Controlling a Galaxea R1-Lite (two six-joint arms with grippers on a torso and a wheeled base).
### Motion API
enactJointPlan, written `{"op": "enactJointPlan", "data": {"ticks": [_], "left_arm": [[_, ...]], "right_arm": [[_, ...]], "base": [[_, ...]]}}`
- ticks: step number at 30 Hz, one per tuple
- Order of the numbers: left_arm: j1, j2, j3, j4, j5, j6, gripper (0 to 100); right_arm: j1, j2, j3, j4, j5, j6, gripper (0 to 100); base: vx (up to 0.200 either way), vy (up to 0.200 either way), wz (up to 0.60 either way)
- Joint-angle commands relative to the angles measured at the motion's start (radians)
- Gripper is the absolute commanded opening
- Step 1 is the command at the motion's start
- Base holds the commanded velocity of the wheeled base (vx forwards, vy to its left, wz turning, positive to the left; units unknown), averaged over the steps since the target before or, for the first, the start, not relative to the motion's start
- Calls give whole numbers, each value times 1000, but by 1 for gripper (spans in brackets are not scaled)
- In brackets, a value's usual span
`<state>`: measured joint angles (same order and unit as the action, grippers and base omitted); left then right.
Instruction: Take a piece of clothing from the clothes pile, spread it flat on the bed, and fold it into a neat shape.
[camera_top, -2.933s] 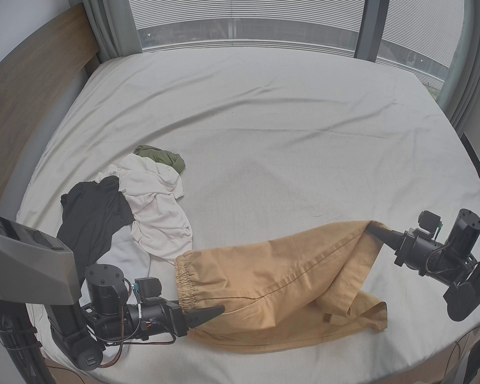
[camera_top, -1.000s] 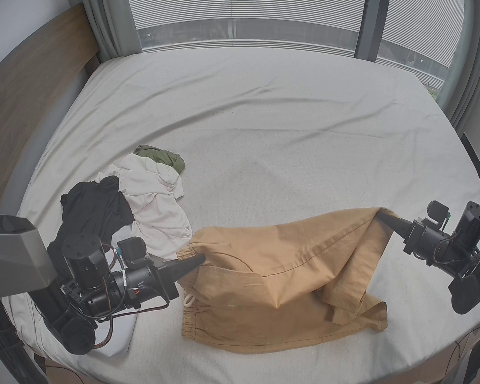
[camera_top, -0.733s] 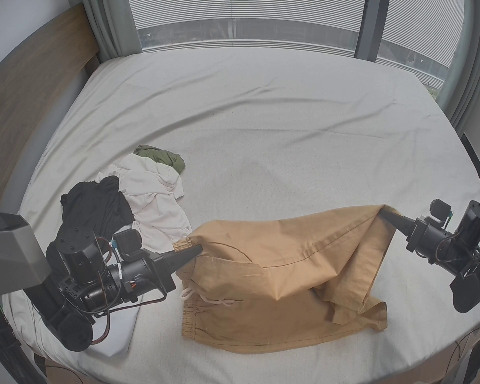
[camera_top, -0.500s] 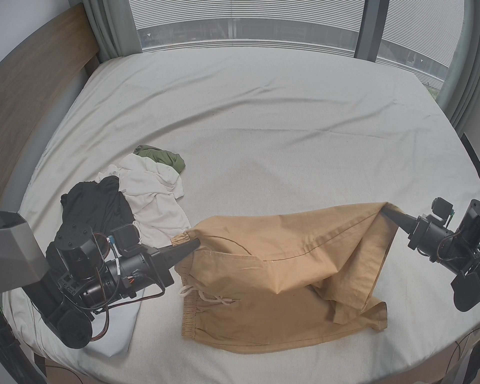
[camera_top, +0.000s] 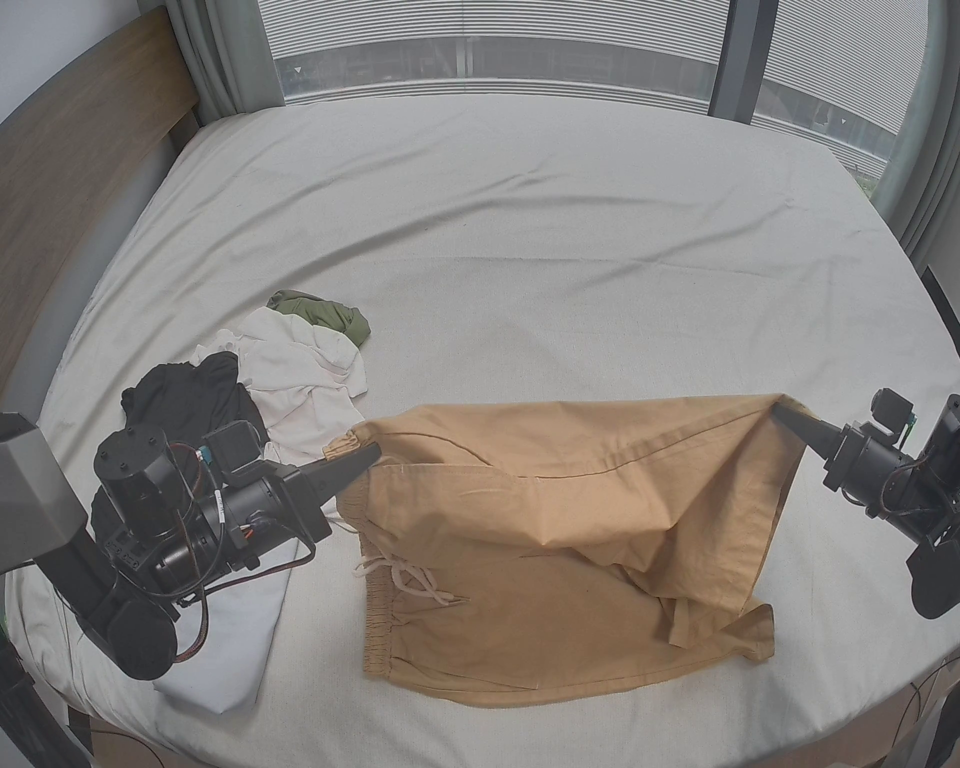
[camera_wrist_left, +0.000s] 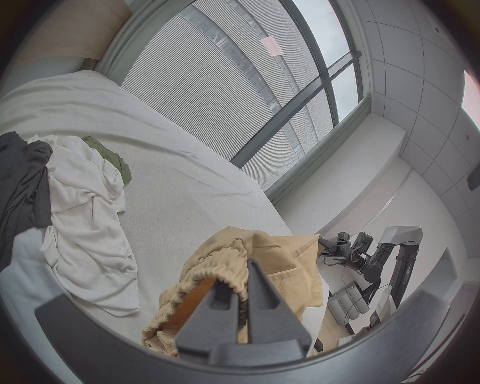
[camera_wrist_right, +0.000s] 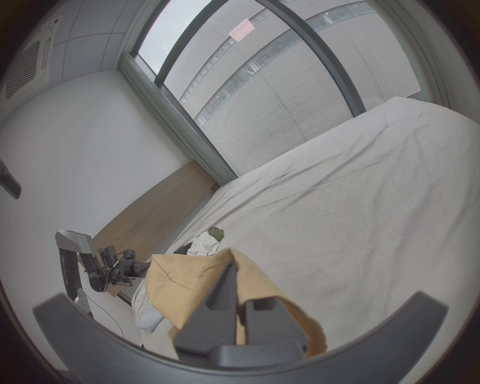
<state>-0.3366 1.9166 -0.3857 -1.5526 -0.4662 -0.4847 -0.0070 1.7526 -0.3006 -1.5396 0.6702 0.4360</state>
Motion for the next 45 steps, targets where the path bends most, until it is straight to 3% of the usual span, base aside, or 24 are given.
{"op": "enactJointPlan", "data": {"ticks": [1, 23, 29, 45], "left_arm": [[8, -4, -15, -4, 0, 0, 0], [45, -2, -68, -4, 21, 0, 0], [53, 7, -91, -4, 49, 0, 0], [68, 22, -96, -4, 52, 1, 0]], "right_arm": [[-4, -1, -2, -1, 0, 0, 0], [-41, -10, -17, -1, 2, 0, 0], [-67, -33, -18, 1, 48, 12, 0], [-91, -45, -31, 1, 49, 30, 0]], "base": [[0, 0, 0], [0, 0, 0], [0, 0, 0], [0, 0, 0]]}}
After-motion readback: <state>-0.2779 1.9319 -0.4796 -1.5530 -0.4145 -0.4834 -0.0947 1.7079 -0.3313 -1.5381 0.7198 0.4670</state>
